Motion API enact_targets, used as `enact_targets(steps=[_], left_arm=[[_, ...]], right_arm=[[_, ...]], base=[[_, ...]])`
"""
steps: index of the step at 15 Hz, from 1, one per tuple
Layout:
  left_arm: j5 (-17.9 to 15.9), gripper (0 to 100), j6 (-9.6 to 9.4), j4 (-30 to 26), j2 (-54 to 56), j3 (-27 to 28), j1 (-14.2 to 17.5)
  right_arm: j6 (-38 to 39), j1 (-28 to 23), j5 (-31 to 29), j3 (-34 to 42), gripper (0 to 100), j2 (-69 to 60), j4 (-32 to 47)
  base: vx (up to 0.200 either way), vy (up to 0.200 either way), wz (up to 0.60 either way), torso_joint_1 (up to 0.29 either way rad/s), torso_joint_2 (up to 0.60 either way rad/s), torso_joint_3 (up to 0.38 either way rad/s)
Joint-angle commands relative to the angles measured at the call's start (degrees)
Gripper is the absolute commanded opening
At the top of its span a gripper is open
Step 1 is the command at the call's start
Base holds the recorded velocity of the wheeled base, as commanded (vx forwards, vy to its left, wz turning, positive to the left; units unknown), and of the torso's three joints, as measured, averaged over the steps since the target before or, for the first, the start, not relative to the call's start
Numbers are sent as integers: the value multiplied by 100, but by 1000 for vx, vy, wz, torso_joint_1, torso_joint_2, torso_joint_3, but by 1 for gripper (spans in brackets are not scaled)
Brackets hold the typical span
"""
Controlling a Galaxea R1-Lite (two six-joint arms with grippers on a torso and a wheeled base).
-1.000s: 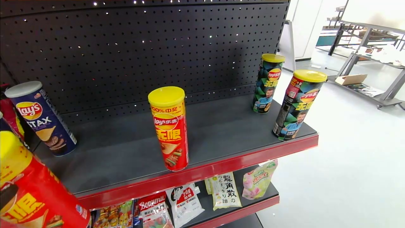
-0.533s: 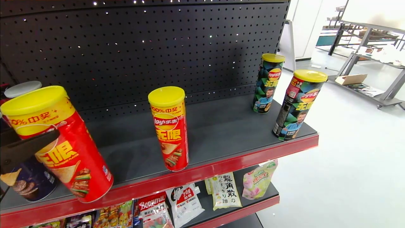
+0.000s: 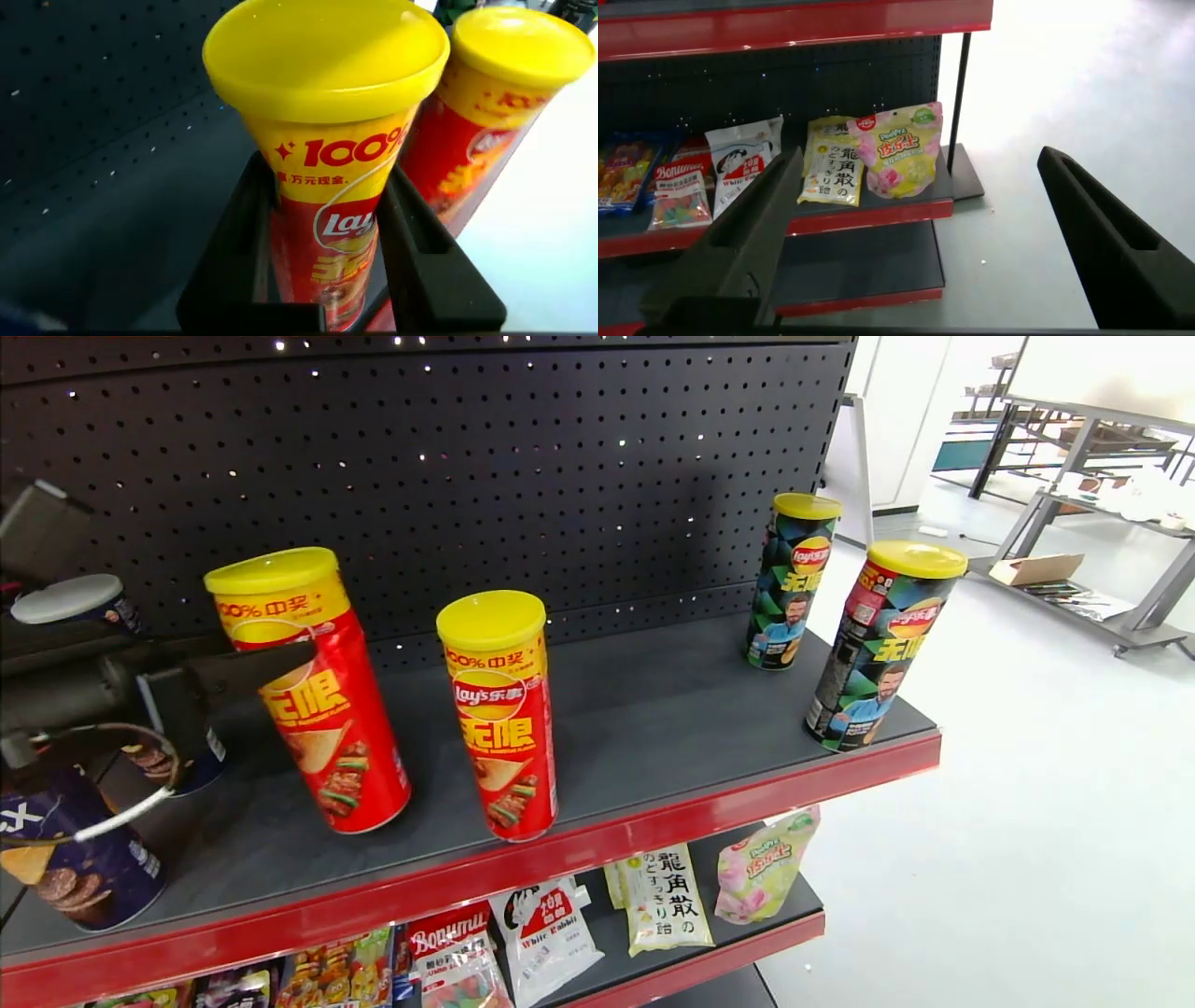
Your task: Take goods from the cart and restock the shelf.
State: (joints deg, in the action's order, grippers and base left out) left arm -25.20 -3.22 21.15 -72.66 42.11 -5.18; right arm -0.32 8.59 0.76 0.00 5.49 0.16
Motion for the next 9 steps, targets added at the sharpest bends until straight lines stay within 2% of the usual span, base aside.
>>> enact_targets(steps=[1,5,9], left_arm=[[-3,0,32,258,-1198,667,-176],[-3,0,5,618,-2235,1485,-642],[50,0,-12,996,-2947,1889,-748]], right_arm=[[-3,2,4,0,100,14,2],[-3,2,4,0,100,14,2],[-3,2,4,0,100,14,2]], base=[[0,0,0,0,0,0],[0,0,0,0,0,0],[0,0,0,0,0,0]])
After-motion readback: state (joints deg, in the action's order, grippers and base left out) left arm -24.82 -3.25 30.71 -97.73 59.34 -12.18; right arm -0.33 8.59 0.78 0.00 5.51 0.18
